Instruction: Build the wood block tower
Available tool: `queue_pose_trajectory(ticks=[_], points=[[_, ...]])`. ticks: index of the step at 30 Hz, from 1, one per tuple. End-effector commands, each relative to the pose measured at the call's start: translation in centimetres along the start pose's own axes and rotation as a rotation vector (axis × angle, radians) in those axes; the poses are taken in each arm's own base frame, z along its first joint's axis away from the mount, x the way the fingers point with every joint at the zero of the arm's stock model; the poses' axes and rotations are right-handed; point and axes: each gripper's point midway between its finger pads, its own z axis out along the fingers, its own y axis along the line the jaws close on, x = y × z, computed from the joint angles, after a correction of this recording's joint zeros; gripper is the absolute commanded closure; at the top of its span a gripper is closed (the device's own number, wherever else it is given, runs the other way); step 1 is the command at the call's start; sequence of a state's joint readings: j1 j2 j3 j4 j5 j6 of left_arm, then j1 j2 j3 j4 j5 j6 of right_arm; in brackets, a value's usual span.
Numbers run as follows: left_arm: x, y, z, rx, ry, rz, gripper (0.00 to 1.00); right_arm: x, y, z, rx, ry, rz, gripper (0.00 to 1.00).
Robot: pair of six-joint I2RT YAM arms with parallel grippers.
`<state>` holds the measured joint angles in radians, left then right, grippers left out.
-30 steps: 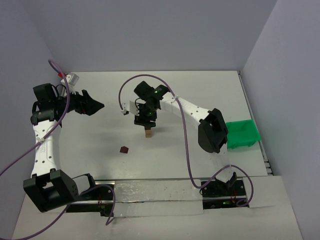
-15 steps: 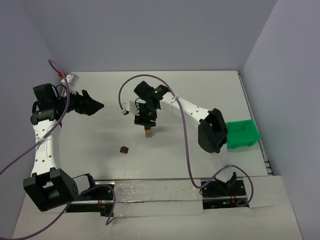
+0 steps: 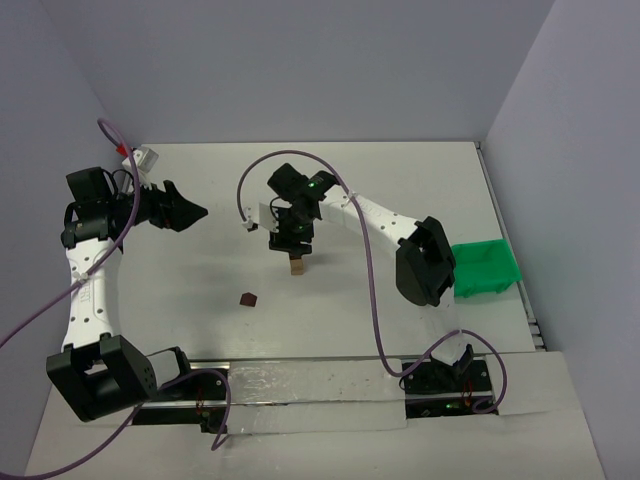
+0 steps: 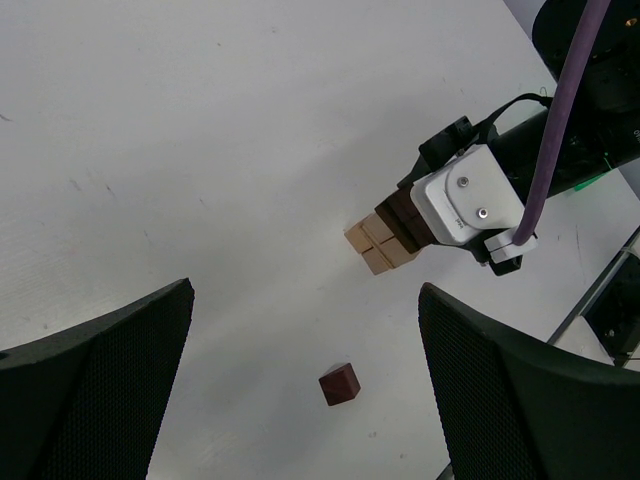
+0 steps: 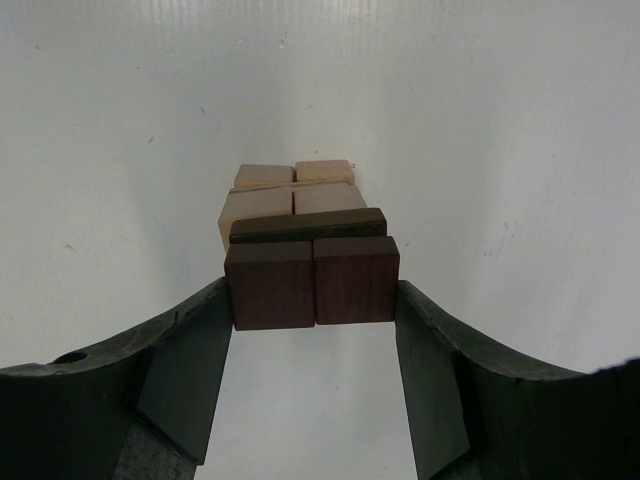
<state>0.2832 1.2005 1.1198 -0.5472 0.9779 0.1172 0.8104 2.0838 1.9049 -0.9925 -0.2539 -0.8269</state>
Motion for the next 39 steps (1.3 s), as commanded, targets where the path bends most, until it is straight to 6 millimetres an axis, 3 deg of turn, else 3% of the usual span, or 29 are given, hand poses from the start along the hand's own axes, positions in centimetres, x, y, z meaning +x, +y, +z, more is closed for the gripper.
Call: queue_pose_trajectory(ticks=[1,8,15,21,25,31,35,39], points=[[-1.0,-0.5,-0.3,0.029,-0.020,0.044,0.01,-0.5,0.5,0.4,-0.008,-0.008,-0.028,0.47],[-0.8,-0.4,-0.3,0.027,-0.016,0.046,0.01,-0.6,0.5,0.5,-0.008,-0.009,-0.028,0.44],[-0.8,-0.4,-0.3,0.029,-0.016,0.045,0.01,-0.7,0.4,0.6,-0.009,-0.011,-0.027,0.14],[-0.7,-0.4,-0.3,0.029,-0.016,0.047,0.01,-0.8,0.4,0.5,-0.006,-0.016,-0.028,0.00],[-0.7,-0.4,-0.3,0.030,-0.018,0.050,0.01,-1.3,0.5,-0.3,-0.008,-0.034,-0.024,0.00],[-1.0,-0.4,-1.0,0.016,-0.033,0.052,0.01,-4.3,0.4,-4.5,0.021,-0.139,-0.007,0.00],[-1.1,-0.7,-2.3,0.022,-0.040,0.079,0.01,-6.0,0.5,-8.4,0.075,-0.218,0.003,0.00],[0.4,-0.4,-3.2,0.009,-0.009,0.175,0.01,-7.1,0.9,-13.7,0.156,-0.314,0.023,0.00]])
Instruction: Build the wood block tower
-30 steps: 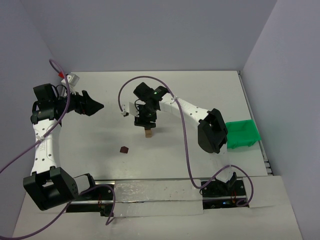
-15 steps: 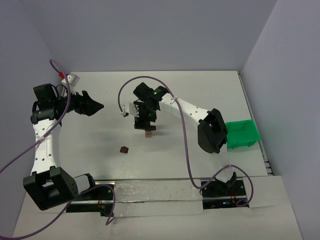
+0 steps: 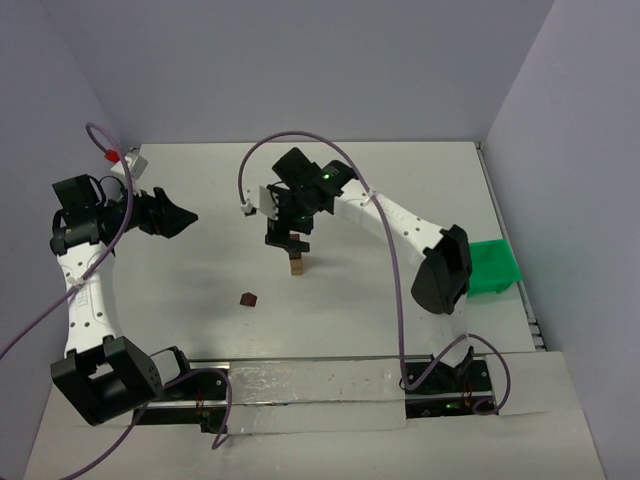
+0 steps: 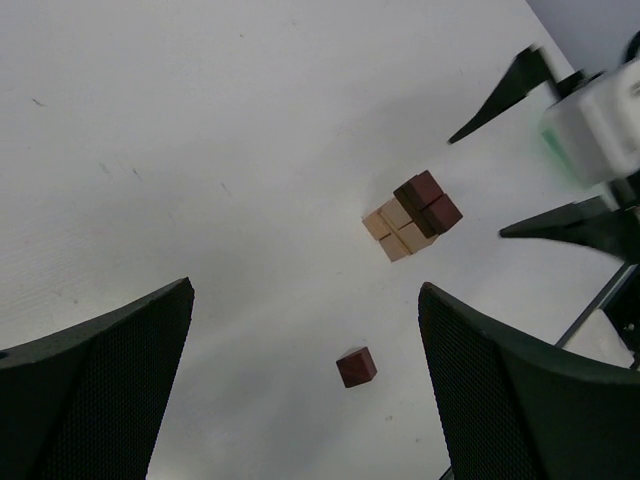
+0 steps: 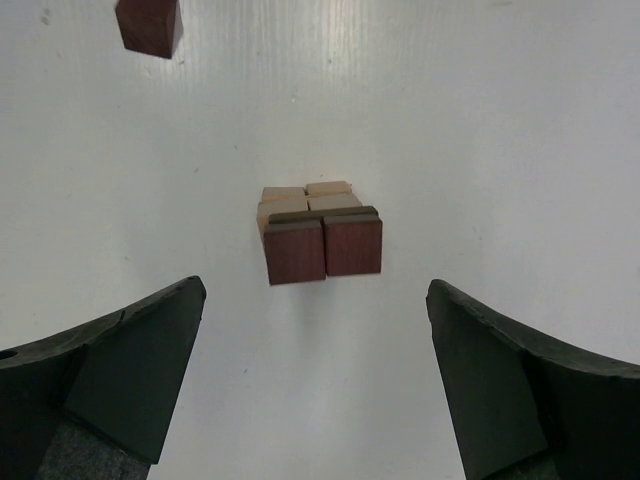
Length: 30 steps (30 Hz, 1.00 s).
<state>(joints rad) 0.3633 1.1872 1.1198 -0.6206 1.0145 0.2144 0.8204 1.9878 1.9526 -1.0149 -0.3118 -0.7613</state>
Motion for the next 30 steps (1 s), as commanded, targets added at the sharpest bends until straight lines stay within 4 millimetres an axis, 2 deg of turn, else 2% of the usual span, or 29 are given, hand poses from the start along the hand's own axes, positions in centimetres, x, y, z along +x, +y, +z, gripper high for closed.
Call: queue_pose_trajectory(ticks=[1,3,5,6,7,8,9,10,11,13,15,18,21,24,30], points=[[0.8,-1.6,-1.6,0.048,0.018,0.171,0.01,-5.2,0.3,-10.0,0.146,-0.225,0.000,0.00],[2.3,-2.2,-1.8,0.079,0.061,0.189,0.01,-5.6,0.4,-12.3,0.180,-0.271,0.015,0.00],[3.9,-2.1,-1.8,0.111,0.113,0.304,0.02,-5.5,0.6,-14.0,0.209,-0.302,0.039,0.00],[4.5,-2.1,-1.7,0.108,0.141,0.289,0.03,-5.6,0.5,-15.0,0.231,-0.322,0.045,0.00],[6.1,-1.7,-1.4,0.116,0.209,0.367,0.06,-4.7,0.5,-15.3,0.241,-0.318,0.072,0.00],[6.7,-1.5,-1.1,0.108,0.251,0.398,0.08,-4.4,0.2,-16.0,0.258,-0.327,0.085,0.00],[7.8,-1.9,-0.6,0.125,0.292,0.448,0.10,-3.2,-0.1,-16.4,0.271,-0.319,0.121,0.00],[9.0,-1.2,-0.4,0.088,0.339,0.498,0.11,-2.1,-0.2,-15.9,0.261,-0.305,0.150,0.00],[9.4,-1.6,0.0,0.100,0.356,0.524,0.12,-1.4,-0.5,-16.3,0.272,-0.303,0.167,0.00],[11.9,-1.0,0.7,0.041,0.466,0.641,0.14,1.4,-0.9,-15.9,0.263,-0.293,0.254,0.00],[14.0,-1.5,1.5,0.050,0.535,0.736,0.16,3.9,-1.1,-15.6,0.266,-0.287,0.326,0.00],[16.5,-2.4,2.3,0.133,0.610,0.834,0.25,5.9,-0.9,-15.5,0.283,-0.304,0.398,0.00],[18.3,-3.6,2.9,0.266,0.648,0.897,0.28,7.0,-0.4,-15.1,0.292,-0.322,0.430,0.00],[19.3,-5.0,4.3,0.396,0.638,0.919,0.27,7.4,-0.1,-14.8,0.304,-0.335,0.459,0.00],[20.8,-6.4,7.2,0.489,0.636,0.882,0.28,8.0,-0.9,-15.2,0.359,-0.342,0.486,0.00]])
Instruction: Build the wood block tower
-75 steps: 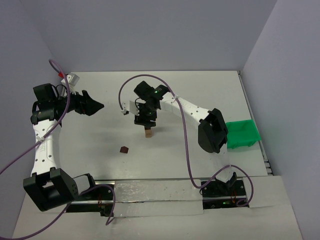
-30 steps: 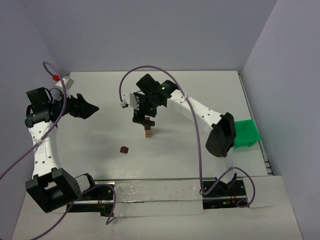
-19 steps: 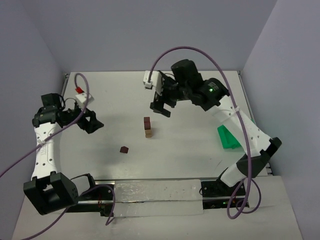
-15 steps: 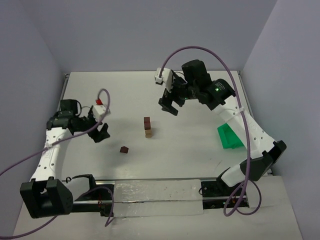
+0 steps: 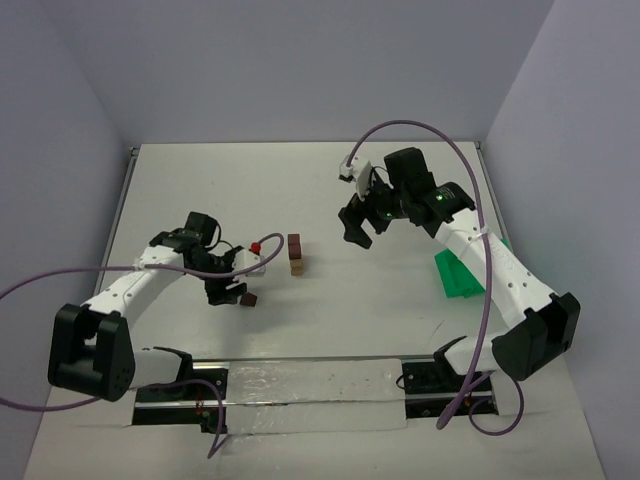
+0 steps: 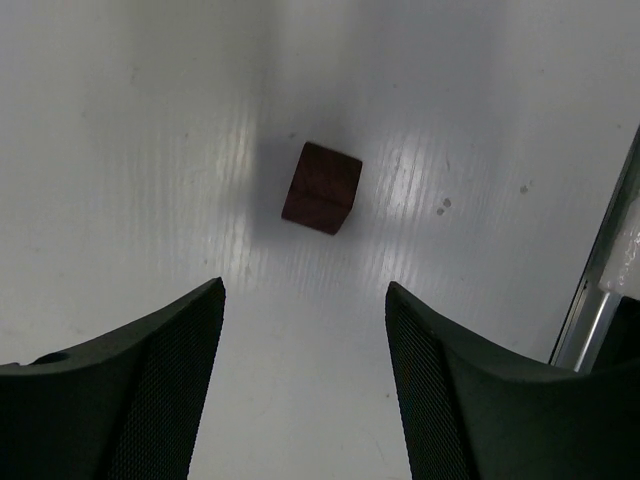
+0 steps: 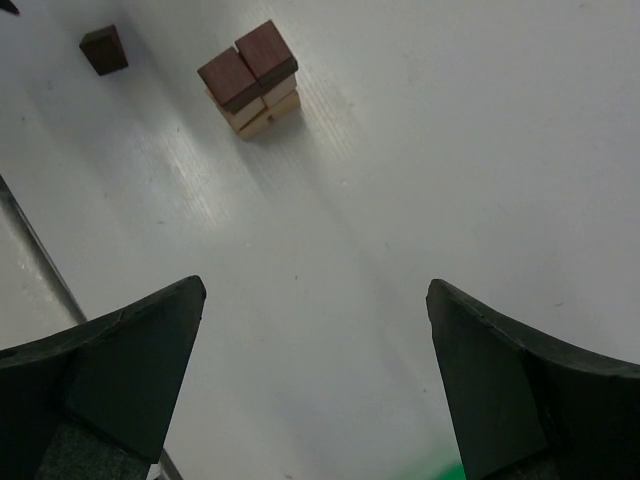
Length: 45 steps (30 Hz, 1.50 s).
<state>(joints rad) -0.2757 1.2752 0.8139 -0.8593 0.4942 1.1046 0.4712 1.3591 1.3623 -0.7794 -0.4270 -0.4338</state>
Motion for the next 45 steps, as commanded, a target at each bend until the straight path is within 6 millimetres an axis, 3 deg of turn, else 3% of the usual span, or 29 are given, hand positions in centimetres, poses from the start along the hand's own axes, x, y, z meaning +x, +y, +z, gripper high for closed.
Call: queue_pose_trajectory(ticks=[1,13,23,30,34,38,44,45], points=[[-3.0,1.2,1.8,0.002,-0.110,0.090,0.28,-2.4,-1.2,-1.3,0.071,-0.113,0.003,0.00],[-2.7,-0.3,4.9,0.062,-0.189,0.135,0.28,-1.6,-1.7,-0.8,0.068,-0.088,0.019,0.00],[-1.6,-1.0,5.9,0.077,-0.184,0.171,0.30,-1.2,-1.6,-0.4,0.056,-0.076,0.023,0.00],[-1.7,-0.7,5.9,0.084,-0.190,0.169,0.38,-1.1,-1.5,-0.3,0.048,-0.073,0.022,0.00],[-1.5,-0.6,5.8,0.081,-0.182,0.170,0.46,-1.2,-1.5,-0.2,0.045,-0.073,0.024,0.00],[-1.9,-0.2,5.1,0.060,-0.188,0.168,0.62,-1.2,-1.6,-0.3,0.045,-0.076,0.023,0.00],[-3.2,1.2,3.0,-0.019,-0.185,0.119,0.99,-1.6,-1.5,-0.7,0.049,-0.087,0.020,0.00],[-3.8,1.6,2.3,-0.040,-0.191,0.088,0.99,-1.7,-1.5,-0.8,0.051,-0.090,0.018,0.00]])
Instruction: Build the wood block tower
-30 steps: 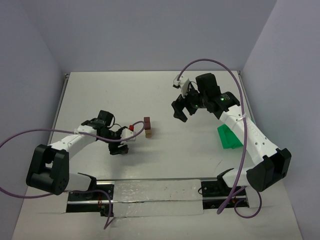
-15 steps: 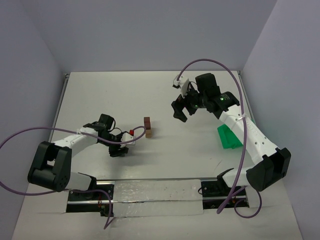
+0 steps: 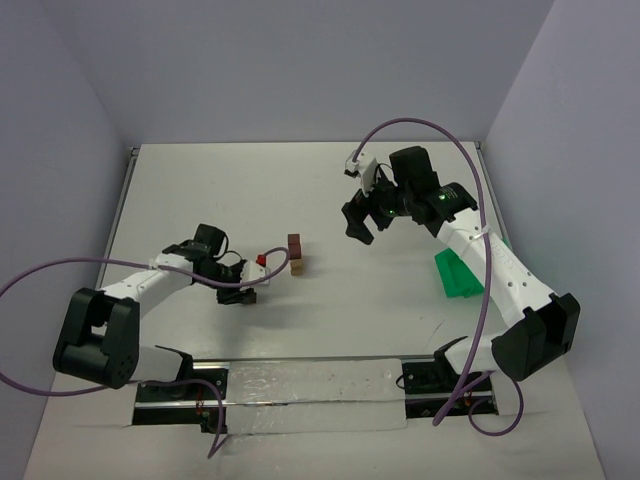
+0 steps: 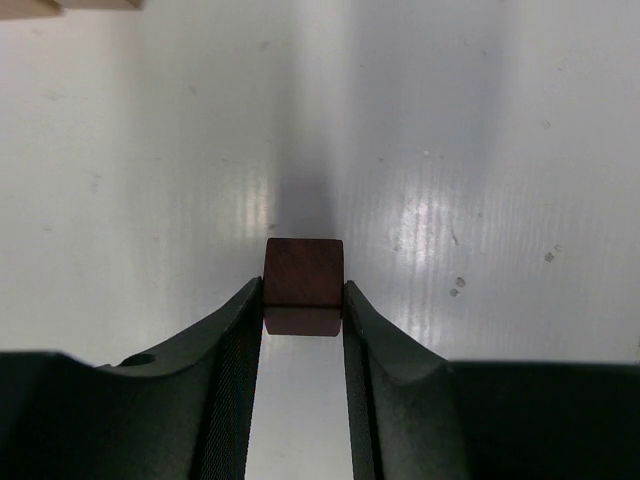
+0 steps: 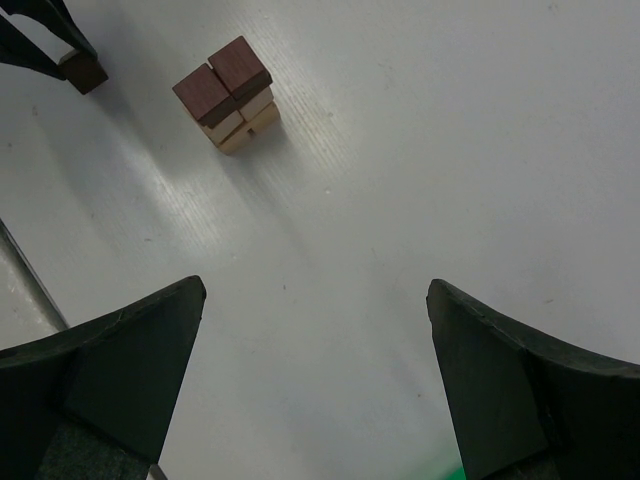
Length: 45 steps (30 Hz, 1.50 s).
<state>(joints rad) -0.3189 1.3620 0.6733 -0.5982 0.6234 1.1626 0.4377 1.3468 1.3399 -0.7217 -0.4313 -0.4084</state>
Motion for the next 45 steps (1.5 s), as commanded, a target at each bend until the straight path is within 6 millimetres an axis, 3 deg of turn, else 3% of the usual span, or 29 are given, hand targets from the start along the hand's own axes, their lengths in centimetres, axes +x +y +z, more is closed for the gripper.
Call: queue_pose_trajectory(ticks=[1,2,3,5,6,10,11,14,16,21,23,29,33,43,45], points=[[-3.8,2.6,-3.2,-0.117,-0.062,-0.046,1.00,-1.5,-0.2,-0.8,0.015,-0.052,-0.011,0.00],[-4.4,2.8,-3.9,-0.140,-0.066,-0.144,1.00,-1.6,-0.3,-0.9,0.022,-0.054,-0.012,0.00],[-5.2,3.2,-4.6,-0.158,-0.077,-0.129,1.00,-1.6,-0.3,-1.0,0.025,-0.056,-0.010,0.00],[-8.2,3.7,-7.4,-0.196,-0.129,-0.249,1.00,-1.7,-0.5,-1.2,0.042,-0.059,-0.002,0.00],[-10.7,4.1,-9.5,-0.230,-0.192,-0.315,1.00,-1.8,-0.6,-1.3,0.052,-0.062,0.002,0.00],[-15.7,6.0,-14.3,-0.429,-0.386,-0.611,1.00,-1.5,-1.3,-1.4,0.070,-0.065,0.048,0.00],[-15.3,6.8,-15.4,-0.548,-0.426,-0.812,1.00,-1.4,-1.8,-1.4,0.083,-0.065,0.060,0.00],[-15.1,7.7,-16.3,-0.677,-0.513,-1.090,1.00,-1.2,-2.6,-1.4,0.095,-0.066,0.103,0.00],[-14.7,8.2,-16.0,-0.737,-0.517,-1.196,1.00,-1.1,-3.1,-1.5,0.097,-0.068,0.136,0.00],[-13.1,8.7,-11.5,-0.877,-0.337,-1.248,1.00,-0.6,-4.4,-1.2,0.114,-0.061,0.187,0.00],[-13.6,9.1,-10.3,-0.907,-0.323,-1.244,1.00,-0.4,-4.8,-1.1,0.122,-0.057,0.205,0.00],[-13.9,11.6,-9.3,-1.079,-0.214,-1.246,1.00,0.6,-5.3,-0.9,0.134,-0.040,0.229,0.00],[-13.7,11.9,-7.1,-1.078,-0.142,-1.263,1.00,0.7,-5.3,-0.5,0.121,-0.036,0.241,0.00],[-15.6,12.1,-4.8,-1.018,-0.142,-1.319,1.00,0.0,-5.0,-0.8,0.097,-0.066,0.246,0.00],[-16.7,11.8,-4.2,-0.997,-0.157,-1.312,1.00,-0.1,-4.9,-1.0,0.097,-0.071,0.244,0.00]])
